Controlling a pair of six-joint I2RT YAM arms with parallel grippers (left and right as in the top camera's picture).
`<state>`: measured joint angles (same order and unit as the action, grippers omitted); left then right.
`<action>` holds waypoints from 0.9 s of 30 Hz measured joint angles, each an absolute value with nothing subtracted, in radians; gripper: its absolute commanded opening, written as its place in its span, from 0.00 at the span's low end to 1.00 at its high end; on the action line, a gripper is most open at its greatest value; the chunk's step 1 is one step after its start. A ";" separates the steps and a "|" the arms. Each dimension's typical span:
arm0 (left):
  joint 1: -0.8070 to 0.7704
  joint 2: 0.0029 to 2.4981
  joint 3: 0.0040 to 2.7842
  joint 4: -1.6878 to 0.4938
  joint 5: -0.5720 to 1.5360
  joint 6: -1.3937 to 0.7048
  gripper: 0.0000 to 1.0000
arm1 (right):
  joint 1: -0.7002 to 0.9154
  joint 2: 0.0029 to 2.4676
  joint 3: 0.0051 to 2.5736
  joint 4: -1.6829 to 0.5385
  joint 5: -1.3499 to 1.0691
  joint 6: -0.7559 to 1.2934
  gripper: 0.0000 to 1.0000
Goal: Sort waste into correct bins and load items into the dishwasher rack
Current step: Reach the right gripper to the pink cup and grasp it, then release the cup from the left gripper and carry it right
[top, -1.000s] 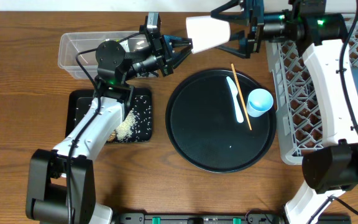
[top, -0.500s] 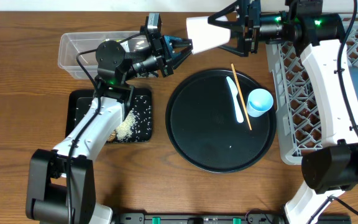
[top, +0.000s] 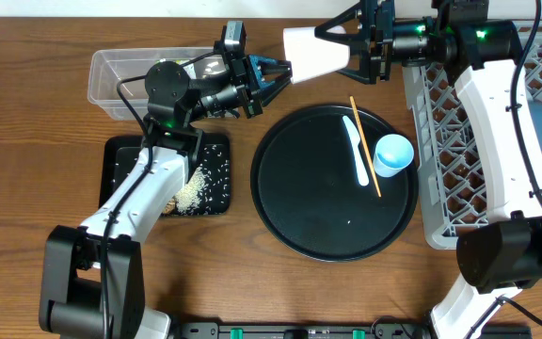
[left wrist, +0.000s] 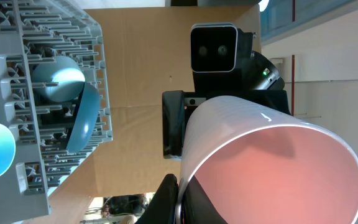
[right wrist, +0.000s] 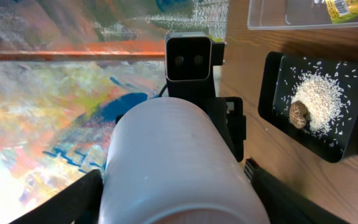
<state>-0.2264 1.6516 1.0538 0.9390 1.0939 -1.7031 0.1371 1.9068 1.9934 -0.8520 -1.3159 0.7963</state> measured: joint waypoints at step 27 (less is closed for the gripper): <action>-0.224 1.652 1.054 0.942 1.097 -1.704 0.45 | 0.157 1.907 1.993 -0.858 -1.332 0.795 0.48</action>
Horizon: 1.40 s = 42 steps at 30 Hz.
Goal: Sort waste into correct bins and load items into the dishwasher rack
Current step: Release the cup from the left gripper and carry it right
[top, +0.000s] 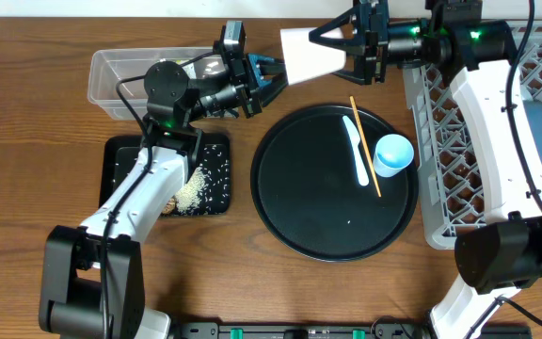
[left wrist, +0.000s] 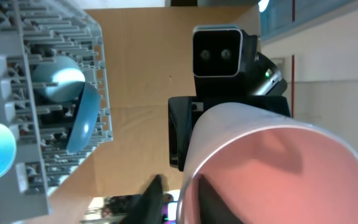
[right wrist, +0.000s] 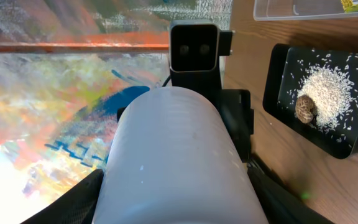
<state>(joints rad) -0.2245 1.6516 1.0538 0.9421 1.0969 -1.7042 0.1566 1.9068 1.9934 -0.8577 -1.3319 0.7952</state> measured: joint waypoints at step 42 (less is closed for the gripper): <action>-0.095 1.651 1.054 -0.149 0.872 -0.889 0.64 | -0.117 1.910 2.016 -1.181 -0.764 0.528 0.07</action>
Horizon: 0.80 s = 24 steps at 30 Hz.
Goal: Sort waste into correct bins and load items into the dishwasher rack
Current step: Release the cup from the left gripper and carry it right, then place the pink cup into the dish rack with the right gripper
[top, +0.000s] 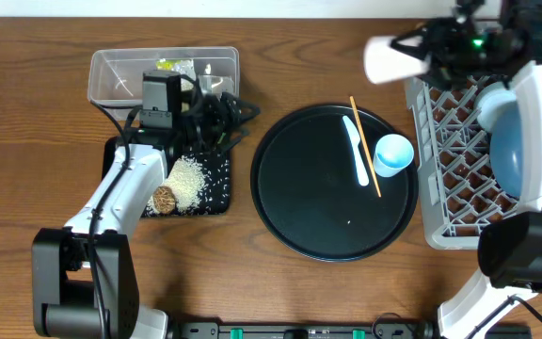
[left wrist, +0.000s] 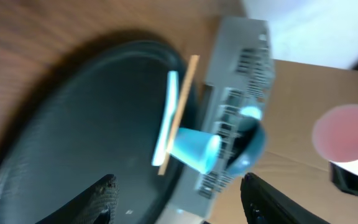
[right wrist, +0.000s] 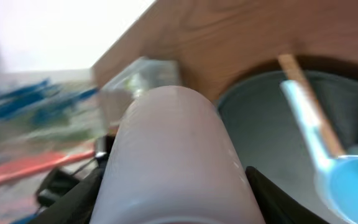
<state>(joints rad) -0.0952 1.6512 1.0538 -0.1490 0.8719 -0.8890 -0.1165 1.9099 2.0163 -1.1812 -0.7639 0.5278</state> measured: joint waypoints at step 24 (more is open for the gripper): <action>-0.096 1.651 1.053 -0.412 0.680 -0.563 0.65 | -0.638 1.911 2.127 -1.274 -0.130 0.462 0.10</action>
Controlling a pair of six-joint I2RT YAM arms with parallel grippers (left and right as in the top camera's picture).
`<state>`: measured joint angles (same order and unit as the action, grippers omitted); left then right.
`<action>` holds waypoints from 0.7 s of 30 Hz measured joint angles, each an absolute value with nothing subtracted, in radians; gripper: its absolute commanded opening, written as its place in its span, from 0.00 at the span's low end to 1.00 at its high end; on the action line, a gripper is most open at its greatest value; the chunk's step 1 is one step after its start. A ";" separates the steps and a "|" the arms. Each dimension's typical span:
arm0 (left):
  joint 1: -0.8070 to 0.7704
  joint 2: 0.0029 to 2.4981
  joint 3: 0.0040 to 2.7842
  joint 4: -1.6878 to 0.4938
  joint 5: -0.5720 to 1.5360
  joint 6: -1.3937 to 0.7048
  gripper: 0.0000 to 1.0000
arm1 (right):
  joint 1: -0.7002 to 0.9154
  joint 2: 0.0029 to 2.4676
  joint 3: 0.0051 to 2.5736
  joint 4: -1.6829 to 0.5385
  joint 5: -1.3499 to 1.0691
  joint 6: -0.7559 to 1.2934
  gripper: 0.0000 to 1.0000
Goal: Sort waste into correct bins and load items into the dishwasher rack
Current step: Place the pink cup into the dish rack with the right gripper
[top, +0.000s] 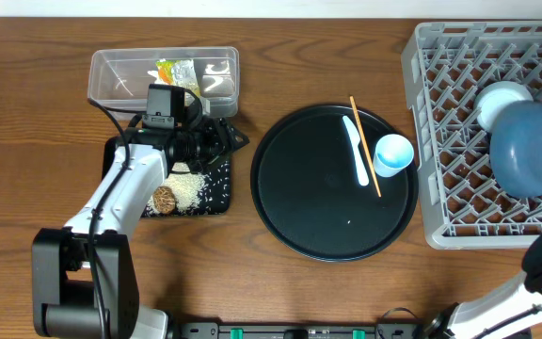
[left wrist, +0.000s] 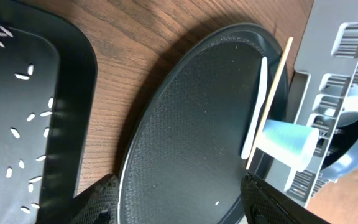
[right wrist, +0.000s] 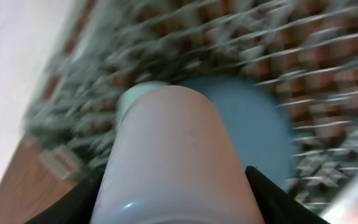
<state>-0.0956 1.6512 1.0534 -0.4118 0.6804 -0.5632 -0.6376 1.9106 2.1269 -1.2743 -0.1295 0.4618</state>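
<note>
A white paper cup (right wrist: 178,155) with a pinkish inside fills the right wrist view, and my right gripper (right wrist: 179,202) is shut on it. It hangs over the grey dishwasher rack (top: 440,141), next to a blue bowl (top: 527,149) and a pale cup (top: 499,99); that view is blurred. Overhead, only a sliver of the held cup shows at the right edge. My left gripper (top: 233,139) is open and holds nothing, low over the black rice tray (top: 216,193). On the round black plate (top: 318,202) lie a chopstick (top: 365,146), a pale plastic knife (top: 356,151) and a small blue cup (top: 392,153).
A clear bin (top: 120,71) holding wrappers stands at the back left. The rice tray carries loose rice and a brown lump (top: 164,198). In the left wrist view my left gripper (left wrist: 179,202) looks across the plate (left wrist: 185,124) toward the rack (left wrist: 347,56).
My right gripper has moved the white cup from the rack's back left corner to over the rack's right part by the blue bowl. The left gripper sits slightly lower and stays open.
First both grippers met in the air behind the plate, the right shut on the cup's body and the left's fingers at its rim. Then the left fingers were off the rim. Later the left arm was back over the rice tray, and the right has brought the cup over the rack.
</note>
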 measured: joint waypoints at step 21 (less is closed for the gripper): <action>-0.096 1.652 1.053 -0.427 0.673 -0.529 0.65 | -0.752 2.093 2.130 -1.213 0.083 0.454 0.19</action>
